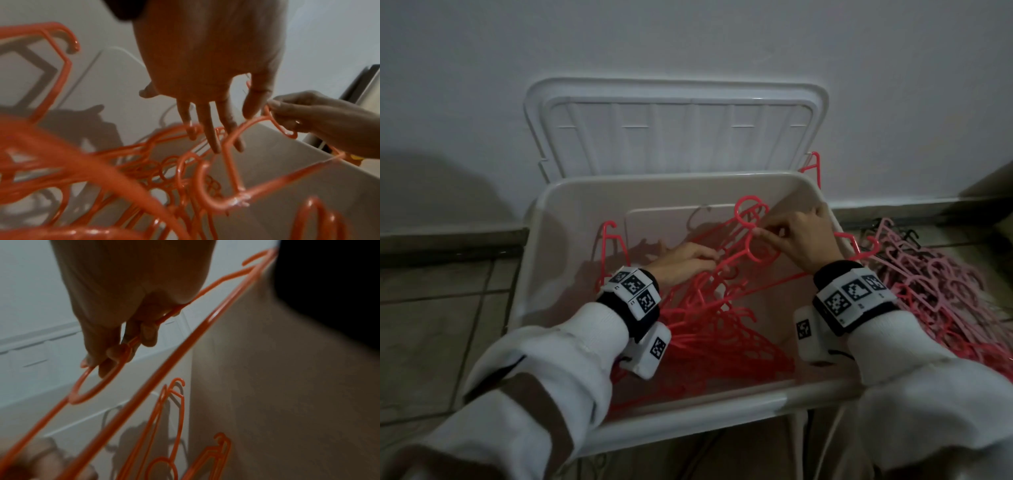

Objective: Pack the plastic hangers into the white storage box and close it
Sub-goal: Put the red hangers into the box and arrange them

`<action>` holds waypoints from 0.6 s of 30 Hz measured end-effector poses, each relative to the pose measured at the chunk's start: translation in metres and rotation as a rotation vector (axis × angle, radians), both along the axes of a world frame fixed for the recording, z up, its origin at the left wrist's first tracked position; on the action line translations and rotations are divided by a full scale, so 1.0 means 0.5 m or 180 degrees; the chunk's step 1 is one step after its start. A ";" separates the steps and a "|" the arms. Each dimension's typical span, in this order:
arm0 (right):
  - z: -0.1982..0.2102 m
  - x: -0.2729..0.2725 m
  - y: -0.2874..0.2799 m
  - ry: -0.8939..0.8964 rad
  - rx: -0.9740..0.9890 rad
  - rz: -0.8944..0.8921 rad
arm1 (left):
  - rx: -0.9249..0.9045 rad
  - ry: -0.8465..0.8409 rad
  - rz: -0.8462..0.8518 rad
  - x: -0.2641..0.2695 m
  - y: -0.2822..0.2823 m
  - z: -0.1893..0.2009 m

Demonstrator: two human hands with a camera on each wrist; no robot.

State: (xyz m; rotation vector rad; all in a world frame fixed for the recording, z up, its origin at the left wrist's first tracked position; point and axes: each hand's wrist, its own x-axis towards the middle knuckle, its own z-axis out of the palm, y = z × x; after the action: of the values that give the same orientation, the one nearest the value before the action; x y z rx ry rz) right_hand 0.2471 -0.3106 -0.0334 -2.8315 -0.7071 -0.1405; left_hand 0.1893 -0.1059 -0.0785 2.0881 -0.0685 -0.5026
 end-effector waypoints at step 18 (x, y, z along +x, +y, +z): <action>0.019 0.004 0.025 0.0059 0.1531 -0.0314 | 0.0138 -0.1223 0.1216 0.011 0.037 -0.002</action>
State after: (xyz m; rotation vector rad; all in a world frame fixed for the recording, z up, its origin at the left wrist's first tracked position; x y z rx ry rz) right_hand 0.2492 -0.2981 -0.0239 -2.4007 -0.4536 -0.2614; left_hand 0.1950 -0.0874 -0.0793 2.1470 0.1180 0.1304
